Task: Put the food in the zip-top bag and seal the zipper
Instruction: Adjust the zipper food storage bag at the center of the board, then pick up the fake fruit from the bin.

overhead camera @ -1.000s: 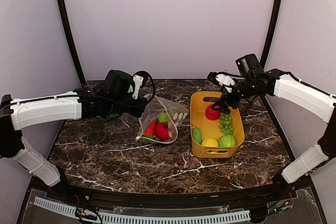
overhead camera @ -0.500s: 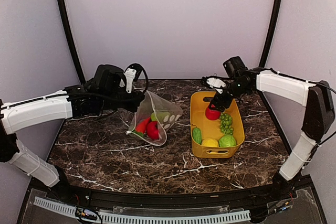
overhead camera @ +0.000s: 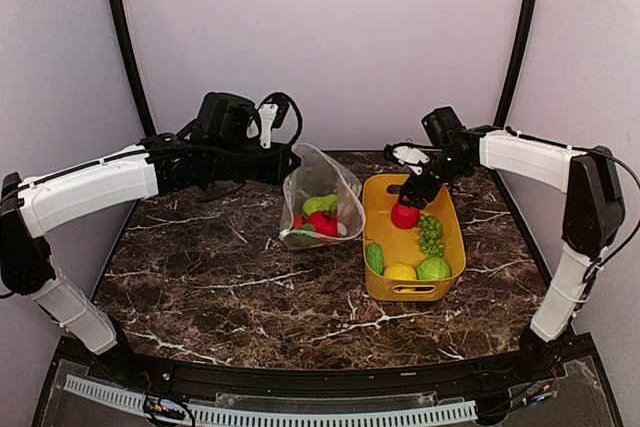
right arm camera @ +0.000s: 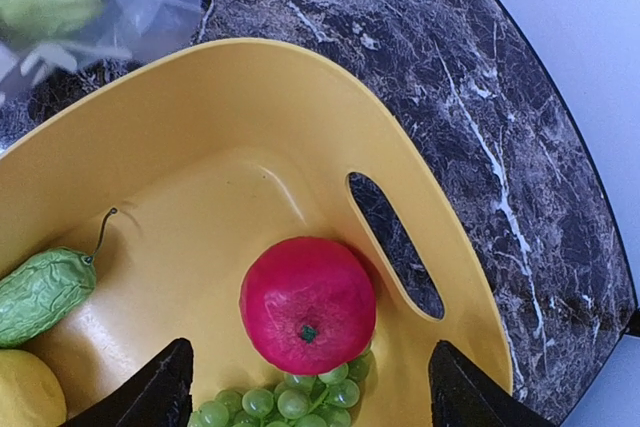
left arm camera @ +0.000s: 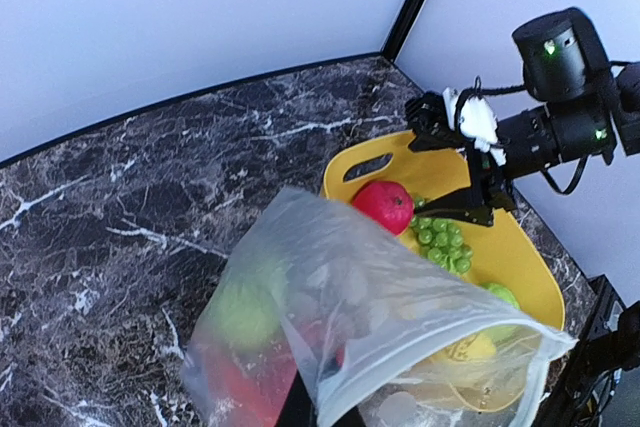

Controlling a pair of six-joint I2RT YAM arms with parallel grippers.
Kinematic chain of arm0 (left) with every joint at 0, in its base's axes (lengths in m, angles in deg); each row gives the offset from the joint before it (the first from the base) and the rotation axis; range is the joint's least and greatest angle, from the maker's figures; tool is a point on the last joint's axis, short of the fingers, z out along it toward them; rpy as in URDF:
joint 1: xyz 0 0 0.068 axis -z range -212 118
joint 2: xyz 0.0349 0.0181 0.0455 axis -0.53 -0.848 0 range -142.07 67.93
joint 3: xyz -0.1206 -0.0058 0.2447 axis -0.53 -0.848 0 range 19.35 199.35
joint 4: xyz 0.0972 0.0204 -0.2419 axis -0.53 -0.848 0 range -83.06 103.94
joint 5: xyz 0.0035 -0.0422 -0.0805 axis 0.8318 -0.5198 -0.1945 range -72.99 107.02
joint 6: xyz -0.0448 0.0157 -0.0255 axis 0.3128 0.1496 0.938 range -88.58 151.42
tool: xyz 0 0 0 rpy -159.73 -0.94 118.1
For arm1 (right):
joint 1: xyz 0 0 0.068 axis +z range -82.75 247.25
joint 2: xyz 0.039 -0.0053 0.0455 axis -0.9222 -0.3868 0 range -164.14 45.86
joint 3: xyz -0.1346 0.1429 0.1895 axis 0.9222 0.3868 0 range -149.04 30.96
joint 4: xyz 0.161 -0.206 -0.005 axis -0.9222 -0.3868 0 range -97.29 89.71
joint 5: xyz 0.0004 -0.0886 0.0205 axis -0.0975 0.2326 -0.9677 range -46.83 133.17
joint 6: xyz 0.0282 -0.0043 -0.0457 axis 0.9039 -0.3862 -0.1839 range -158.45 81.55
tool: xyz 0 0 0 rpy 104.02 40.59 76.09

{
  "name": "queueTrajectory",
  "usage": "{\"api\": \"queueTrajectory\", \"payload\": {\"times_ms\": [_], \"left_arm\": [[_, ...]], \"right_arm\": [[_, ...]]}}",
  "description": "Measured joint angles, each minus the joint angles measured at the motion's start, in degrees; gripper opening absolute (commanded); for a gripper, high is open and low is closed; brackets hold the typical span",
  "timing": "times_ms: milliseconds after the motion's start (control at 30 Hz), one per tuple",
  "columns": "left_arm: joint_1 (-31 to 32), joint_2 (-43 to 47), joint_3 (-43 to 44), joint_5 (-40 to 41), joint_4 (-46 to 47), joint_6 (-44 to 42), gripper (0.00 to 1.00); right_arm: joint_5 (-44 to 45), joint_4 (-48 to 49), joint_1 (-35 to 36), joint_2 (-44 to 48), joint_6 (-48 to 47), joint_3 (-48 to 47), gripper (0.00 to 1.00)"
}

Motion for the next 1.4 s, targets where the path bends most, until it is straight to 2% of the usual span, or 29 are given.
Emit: {"api": "queueTrajectory", "payload": {"times_ms": [233, 867, 1100, 1400], "left_arm": [[0.00, 1.86, -8.83, -0.11, -0.31, -0.74, 0.01], [0.22, 2.25, -8.00, -0.42, -1.53, -2.82, 0.01], [0.22, 2.25, -8.00, -0.44, -1.55, -2.82, 0.01], [0.22, 2.25, -8.00, -0.50, -1.55, -2.82, 0.01]], "right_arm": [[0.02, -0.68, -0.04, -1.90, 1.05, -0.04, 0.85], [1.95, -2.73, -0.13, -8.68, 3.21, -2.56, 0.83], [0.66, -3.19, -0.15, -9.42, 3.52, -2.56, 0.76], [-0.17, -3.21, -0.24, -9.66, 3.63, -2.58, 0.78]]}}
